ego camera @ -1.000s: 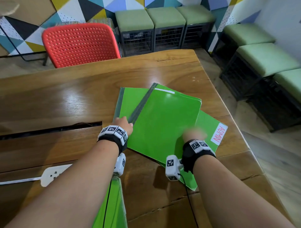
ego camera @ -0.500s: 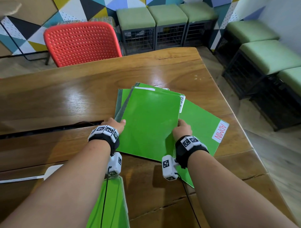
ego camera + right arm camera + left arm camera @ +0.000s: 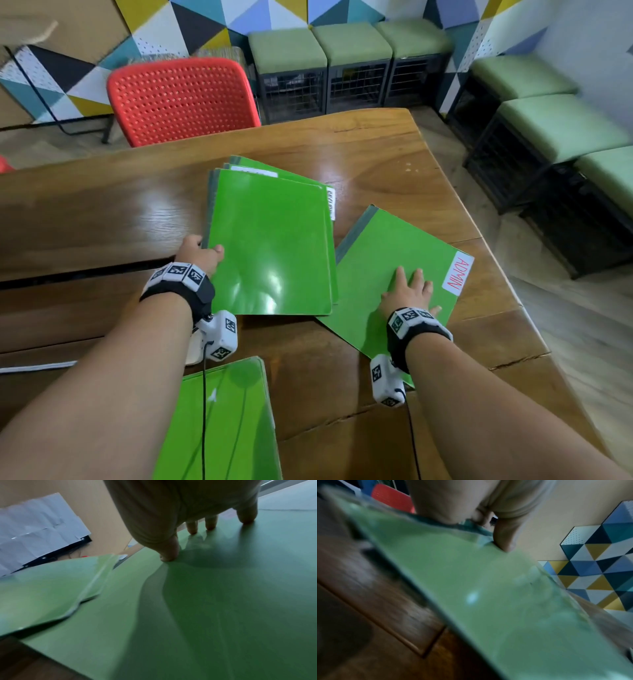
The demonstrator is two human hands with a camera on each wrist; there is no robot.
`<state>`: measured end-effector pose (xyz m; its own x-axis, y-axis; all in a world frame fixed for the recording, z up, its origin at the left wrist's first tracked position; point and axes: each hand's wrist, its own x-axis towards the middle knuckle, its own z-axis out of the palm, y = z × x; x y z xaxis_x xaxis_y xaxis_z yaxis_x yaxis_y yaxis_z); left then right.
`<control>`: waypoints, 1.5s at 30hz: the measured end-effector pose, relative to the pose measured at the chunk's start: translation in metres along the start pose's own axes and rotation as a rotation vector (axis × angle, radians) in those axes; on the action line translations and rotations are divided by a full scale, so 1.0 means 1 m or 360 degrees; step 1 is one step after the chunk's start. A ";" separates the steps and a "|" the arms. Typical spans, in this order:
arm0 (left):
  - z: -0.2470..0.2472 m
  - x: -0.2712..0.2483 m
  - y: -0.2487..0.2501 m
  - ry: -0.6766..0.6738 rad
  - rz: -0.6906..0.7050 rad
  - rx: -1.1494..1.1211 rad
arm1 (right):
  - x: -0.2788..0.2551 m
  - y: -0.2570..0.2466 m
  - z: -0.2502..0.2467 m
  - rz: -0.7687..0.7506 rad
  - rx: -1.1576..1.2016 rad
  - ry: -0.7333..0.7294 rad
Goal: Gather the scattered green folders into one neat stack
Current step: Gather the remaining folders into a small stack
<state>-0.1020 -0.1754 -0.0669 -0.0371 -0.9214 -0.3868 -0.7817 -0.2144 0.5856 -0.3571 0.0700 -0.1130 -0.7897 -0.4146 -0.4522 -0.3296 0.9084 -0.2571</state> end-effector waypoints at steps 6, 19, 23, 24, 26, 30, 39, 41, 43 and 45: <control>-0.047 -0.020 -0.013 0.0203 0.0050 -0.0202 | -0.014 0.012 -0.009 0.0271 -0.0065 -0.0063; -0.018 -0.075 0.004 -0.0076 0.0089 -0.0242 | -0.025 0.003 -0.015 -0.0191 0.0380 -0.0084; 0.022 -0.086 0.011 -0.0278 0.0008 -0.0087 | -0.022 -0.005 -0.027 0.0205 0.0479 0.0068; 0.031 -0.088 0.012 -0.0321 -0.0026 -0.0061 | -0.021 -0.007 -0.030 0.0275 0.0445 0.0043; 0.048 -0.091 0.012 -0.0398 -0.0072 0.0017 | -0.017 -0.014 -0.031 0.0293 0.0447 -0.0027; 0.072 -0.093 0.018 -0.0477 -0.0059 0.0198 | -0.010 -0.025 -0.028 0.0234 0.0356 -0.0102; 0.069 -0.094 0.021 -0.0597 -0.0148 0.0266 | -0.011 -0.013 -0.022 0.0156 0.0398 -0.0184; 0.059 -0.101 0.022 -0.0611 -0.0119 0.0285 | -0.015 -0.010 -0.025 0.0105 0.0461 -0.0246; 0.054 -0.107 0.020 -0.0598 -0.0093 0.0273 | -0.021 -0.006 -0.025 0.0037 0.0537 -0.0302; 0.052 -0.116 0.017 -0.0582 -0.0060 0.0181 | -0.025 0.000 -0.024 -0.0017 0.0561 -0.0329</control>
<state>-0.1439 -0.0553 -0.0492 -0.2106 -0.7328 -0.6470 -0.8501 -0.1895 0.4913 -0.3496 0.0813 -0.0816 -0.6548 -0.4584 -0.6010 -0.1111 0.8448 -0.5233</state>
